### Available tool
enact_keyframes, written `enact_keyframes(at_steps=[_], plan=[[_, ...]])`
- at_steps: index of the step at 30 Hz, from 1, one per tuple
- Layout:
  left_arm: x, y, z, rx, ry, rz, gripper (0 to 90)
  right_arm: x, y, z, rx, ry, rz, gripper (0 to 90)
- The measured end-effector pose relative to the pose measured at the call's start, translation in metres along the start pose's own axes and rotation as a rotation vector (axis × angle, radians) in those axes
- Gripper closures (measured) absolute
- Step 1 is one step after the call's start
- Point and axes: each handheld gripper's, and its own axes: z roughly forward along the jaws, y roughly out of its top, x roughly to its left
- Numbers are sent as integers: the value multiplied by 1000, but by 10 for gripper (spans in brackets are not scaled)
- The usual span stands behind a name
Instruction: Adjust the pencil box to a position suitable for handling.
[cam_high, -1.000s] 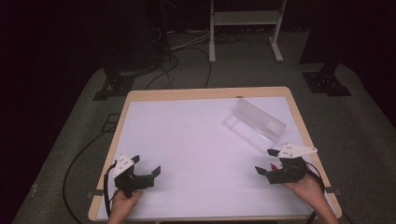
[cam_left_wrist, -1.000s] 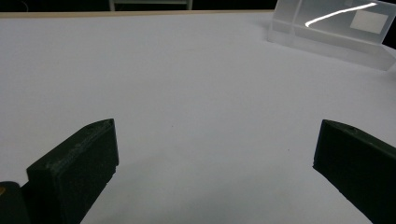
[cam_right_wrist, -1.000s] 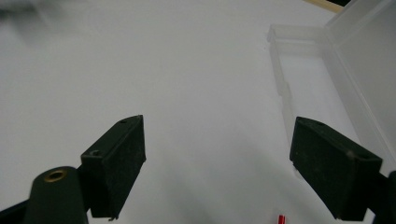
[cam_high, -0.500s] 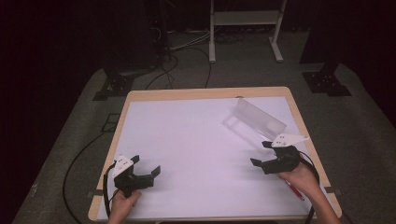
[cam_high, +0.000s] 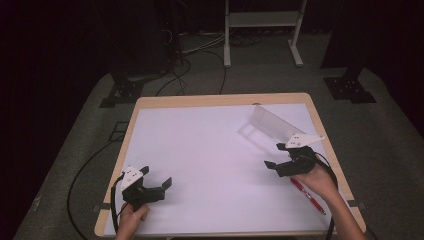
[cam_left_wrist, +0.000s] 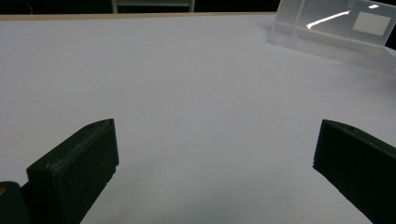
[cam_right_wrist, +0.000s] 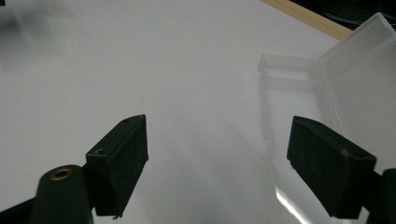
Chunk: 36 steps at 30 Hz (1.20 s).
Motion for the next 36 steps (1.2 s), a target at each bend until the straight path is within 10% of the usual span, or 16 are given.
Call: enact_keyframes(at_steps=[36], plan=[[-2,0,-2,-19,11,21,0,-25,15,38,57,-20,7,225]])
